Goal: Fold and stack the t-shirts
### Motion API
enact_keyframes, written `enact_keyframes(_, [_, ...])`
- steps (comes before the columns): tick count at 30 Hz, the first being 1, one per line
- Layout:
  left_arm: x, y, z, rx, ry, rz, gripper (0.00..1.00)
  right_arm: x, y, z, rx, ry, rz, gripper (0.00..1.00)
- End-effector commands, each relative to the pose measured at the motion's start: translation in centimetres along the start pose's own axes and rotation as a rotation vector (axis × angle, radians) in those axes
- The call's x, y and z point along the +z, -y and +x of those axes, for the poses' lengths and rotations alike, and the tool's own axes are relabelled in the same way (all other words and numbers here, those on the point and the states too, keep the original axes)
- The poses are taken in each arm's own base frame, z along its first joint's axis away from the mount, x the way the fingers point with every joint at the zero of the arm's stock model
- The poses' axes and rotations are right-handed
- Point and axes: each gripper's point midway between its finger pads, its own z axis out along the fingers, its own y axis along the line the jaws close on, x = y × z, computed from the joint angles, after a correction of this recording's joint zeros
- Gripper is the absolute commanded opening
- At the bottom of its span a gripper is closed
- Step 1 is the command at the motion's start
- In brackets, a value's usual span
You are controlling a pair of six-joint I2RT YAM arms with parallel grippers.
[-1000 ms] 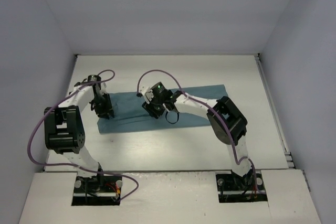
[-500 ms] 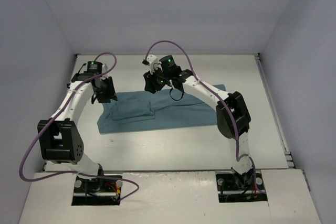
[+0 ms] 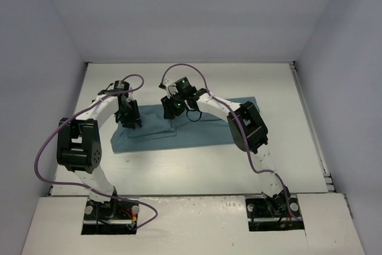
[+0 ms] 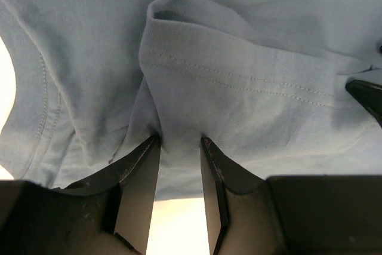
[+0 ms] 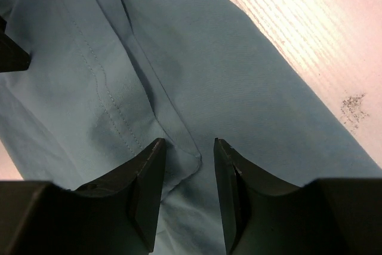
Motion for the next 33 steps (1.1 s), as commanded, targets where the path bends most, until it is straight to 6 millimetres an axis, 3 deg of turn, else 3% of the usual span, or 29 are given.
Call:
enact_keyframes(1, [-0.4,0.6,-1.2,-0.004,0.06,0.023,0.3,-1.1,-1.1,-3.8,-0.035,0.092,-0.01,0.36])
enact_keyframes(6, [-0.1,0.5,-1.1,0.0,0.056,0.02,0.3,-0.8,-1.6,-3.0,-0.032,0.073,-0.046,0.29])
enact_keyframes(9, [0.0,0.4,-1.2,0.004,0.054,0.014,0.31,-0.9,-2.1,-3.2,-0.038,0.078,-0.069,0.08])
enact_keyframes(11, [0.0,0.4,-1.2,0.007,0.053,0.015,0.3,-1.4,-2.2,-4.1,-0.057,0.096,-0.065,0.0])
enact_keyframes(18, [-0.5,0.4,-0.7,0.011,0.051,0.022,0.31,-4.9,-1.3,-8.4,-0.19,0.191,0.058,0.0])
enact_keyframes(21, [-0.9,0.3,-0.1,0.005,0.044,0.025,0.31,-5.9,-0.3,-9.2,-0.229,0.205,0.134,0.0])
enact_keyframes(27, [-0.9,-0.2,0.8,-0.004,0.027,0.006,0.34,-5.8,0.8,-8.3,-0.254,0.179,0.18,0.0])
enact_keyframes(33, [-1.1,-0.3,0.7,-0.008,0.025,-0.005,0.35,-4.5,1.7,-4.9,-0.225,0.105,0.191,0.0])
